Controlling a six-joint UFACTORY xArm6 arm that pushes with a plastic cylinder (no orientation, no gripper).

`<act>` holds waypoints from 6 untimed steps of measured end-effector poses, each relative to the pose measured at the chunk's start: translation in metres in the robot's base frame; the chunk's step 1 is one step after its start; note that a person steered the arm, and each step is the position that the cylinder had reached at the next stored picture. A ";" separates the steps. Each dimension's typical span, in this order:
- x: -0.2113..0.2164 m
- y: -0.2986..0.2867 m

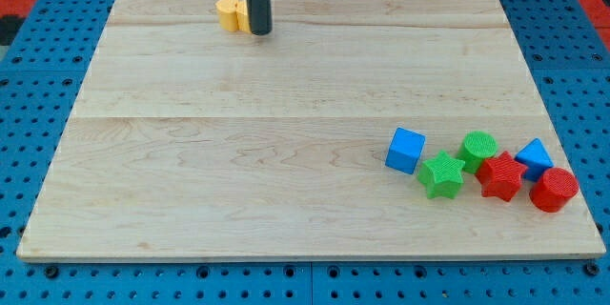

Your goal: Place the arm to the right of the yellow hexagon

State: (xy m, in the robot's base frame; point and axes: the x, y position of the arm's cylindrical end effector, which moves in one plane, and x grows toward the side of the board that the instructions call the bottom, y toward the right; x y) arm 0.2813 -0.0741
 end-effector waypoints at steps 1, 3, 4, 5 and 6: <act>-0.001 -0.011; 0.018 0.033; 0.003 0.041; -0.019 0.042; -0.029 0.042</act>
